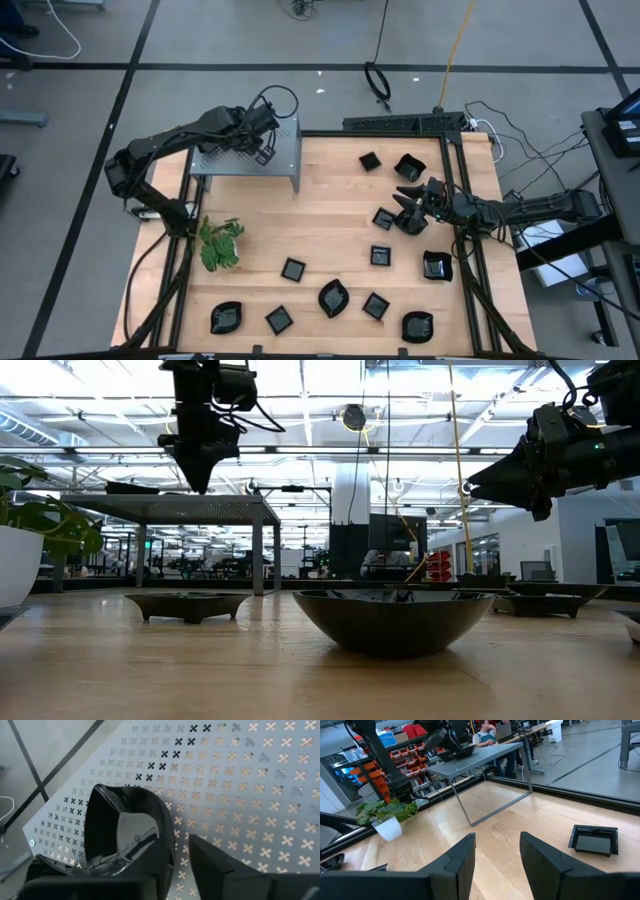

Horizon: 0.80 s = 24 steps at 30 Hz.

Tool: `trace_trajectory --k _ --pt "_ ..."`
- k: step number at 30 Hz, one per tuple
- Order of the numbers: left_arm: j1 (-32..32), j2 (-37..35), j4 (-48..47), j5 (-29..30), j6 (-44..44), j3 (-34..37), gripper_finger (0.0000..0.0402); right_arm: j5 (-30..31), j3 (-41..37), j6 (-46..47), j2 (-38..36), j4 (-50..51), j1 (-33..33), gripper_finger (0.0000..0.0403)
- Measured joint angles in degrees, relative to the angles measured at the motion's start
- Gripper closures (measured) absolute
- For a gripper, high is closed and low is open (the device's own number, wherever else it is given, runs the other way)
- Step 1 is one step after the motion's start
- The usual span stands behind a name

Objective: Pick & Place Mini shaped plates
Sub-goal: Put the leaf shaped plate on the shelf, then put the square plate on the shelf

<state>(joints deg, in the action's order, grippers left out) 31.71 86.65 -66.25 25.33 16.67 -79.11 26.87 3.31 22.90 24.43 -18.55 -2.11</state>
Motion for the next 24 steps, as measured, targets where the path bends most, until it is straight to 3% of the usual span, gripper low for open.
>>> trace_trajectory --k 9,16,24 --pt "-4.1 -3.1 5.0 -1.8 -4.0 0.0 0.024 0.0 0.0 0.0 0.0 0.0 0.0 0.0261" --pt "-11.9 -4.4 11.2 -7.7 -5.0 -0.1 0.0236 0.0 0.0 0.0 0.0 0.0 0.0 0.0261" --pt "-24.1 -2.4 17.8 -7.5 1.7 -0.1 0.0236 0.0 0.0 0.0 0.0 0.0 0.0 0.0261"
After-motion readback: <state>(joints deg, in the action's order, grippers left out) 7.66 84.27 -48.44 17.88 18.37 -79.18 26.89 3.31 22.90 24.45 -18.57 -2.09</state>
